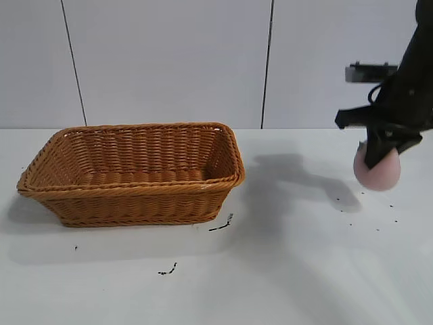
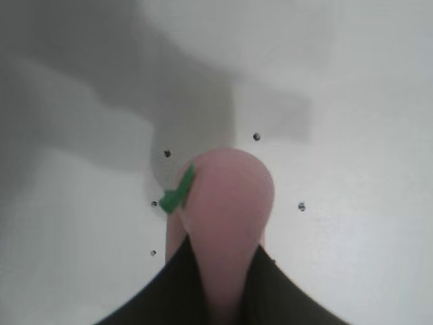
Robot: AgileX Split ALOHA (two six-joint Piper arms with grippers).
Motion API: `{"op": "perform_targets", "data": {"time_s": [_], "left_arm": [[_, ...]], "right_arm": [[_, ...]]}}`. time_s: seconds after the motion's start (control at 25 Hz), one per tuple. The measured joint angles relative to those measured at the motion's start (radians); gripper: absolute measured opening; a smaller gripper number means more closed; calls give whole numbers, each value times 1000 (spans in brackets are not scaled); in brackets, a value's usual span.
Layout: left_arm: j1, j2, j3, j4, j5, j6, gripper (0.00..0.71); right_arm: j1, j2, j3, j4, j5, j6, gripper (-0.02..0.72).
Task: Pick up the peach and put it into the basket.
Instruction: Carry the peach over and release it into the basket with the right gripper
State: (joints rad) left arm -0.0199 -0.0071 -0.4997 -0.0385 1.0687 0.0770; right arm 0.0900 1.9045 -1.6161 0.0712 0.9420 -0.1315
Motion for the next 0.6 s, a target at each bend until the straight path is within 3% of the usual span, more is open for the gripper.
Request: {"op": "perform_targets", "data": {"time_s": [0.24, 0.6], "left_arm": [[0, 0, 0, 0, 0, 0, 692], [0, 0, 0, 0, 0, 0, 692]], "right_arm": [[124, 71, -182, -8, 69, 25, 25], [396, 251, -461, -6, 75, 41, 25]]}}
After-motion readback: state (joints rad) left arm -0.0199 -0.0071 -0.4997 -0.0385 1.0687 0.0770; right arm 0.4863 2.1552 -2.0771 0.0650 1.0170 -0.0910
